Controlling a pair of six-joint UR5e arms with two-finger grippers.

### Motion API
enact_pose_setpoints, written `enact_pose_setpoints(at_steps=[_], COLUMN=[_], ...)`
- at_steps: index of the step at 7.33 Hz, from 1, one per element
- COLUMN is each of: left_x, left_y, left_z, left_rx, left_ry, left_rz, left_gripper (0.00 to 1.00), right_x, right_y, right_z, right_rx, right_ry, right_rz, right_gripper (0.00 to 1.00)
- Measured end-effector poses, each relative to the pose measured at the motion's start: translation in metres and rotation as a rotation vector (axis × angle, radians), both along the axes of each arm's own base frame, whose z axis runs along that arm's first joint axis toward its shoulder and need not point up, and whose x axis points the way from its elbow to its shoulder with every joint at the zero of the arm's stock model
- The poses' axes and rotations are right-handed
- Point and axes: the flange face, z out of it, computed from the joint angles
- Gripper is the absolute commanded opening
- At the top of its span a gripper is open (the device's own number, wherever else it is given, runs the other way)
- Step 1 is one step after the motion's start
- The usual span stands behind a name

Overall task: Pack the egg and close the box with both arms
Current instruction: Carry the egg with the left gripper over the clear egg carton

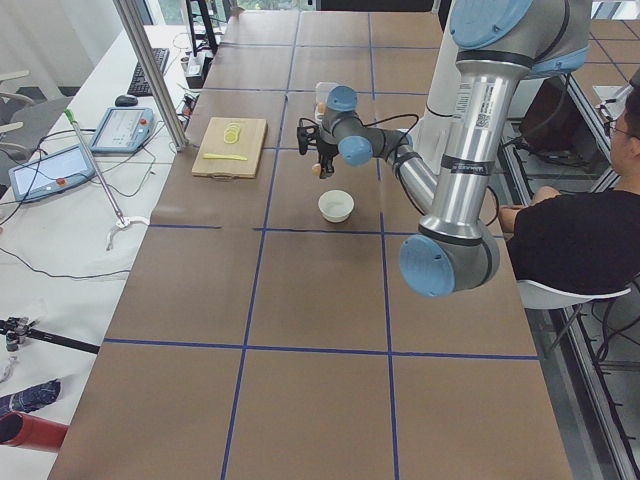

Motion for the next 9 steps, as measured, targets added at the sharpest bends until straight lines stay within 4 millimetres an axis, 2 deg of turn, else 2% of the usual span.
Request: enact_pose_setpoints(at_steps=[1, 2, 3, 5, 6, 7, 8, 9], left_x=[0.033, 0.064, 0.098, 0.194, 0.230, 0.254, 0.270, 0.279], left_y=[-0.013, -0.016, -0.012, 0.028, 0.042, 0.048, 0.048, 0.045], left_z=[-0.044, -0.067, -0.077, -0.099, -0.116, -0.131, -0.139, -0.138], left_rx=[0.000, 0.011, 0.041, 0.115, 0.133, 0.140, 0.145, 0.153], left_ry=[0.069, 0.138, 0.200, 0.278, 0.300, 0.310, 0.313, 0.314], left_rz=[-0.008, -0.004, -0.004, -0.016, -0.021, -0.019, -0.023, -0.039], left_gripper=[0.00, 0.00, 0.00, 0.00, 0.00, 0.00, 0.00, 0.16], right_x=[0.000, 0.000, 0.000, -0.001, -0.002, -0.002, -0.002, -0.002], right_y=[0.000, 0.000, 0.000, 0.000, 0.000, 0.000, 0.000, 0.001], right_z=[0.001, 0.001, 0.001, -0.001, -0.002, -0.002, -0.002, -0.001], right_rx=[-0.001, -0.002, -0.001, 0.000, 0.001, 0.001, 0.000, -0.001], right_ry=[-0.003, -0.003, -0.004, -0.021, -0.028, -0.031, -0.032, -0.033], right_rz=[-0.001, -0.001, -0.002, -0.002, -0.003, -0.003, -0.003, -0.003], right_gripper=[1.00, 1.00, 1.00, 1.00, 1.00, 1.00, 1.00, 1.00])
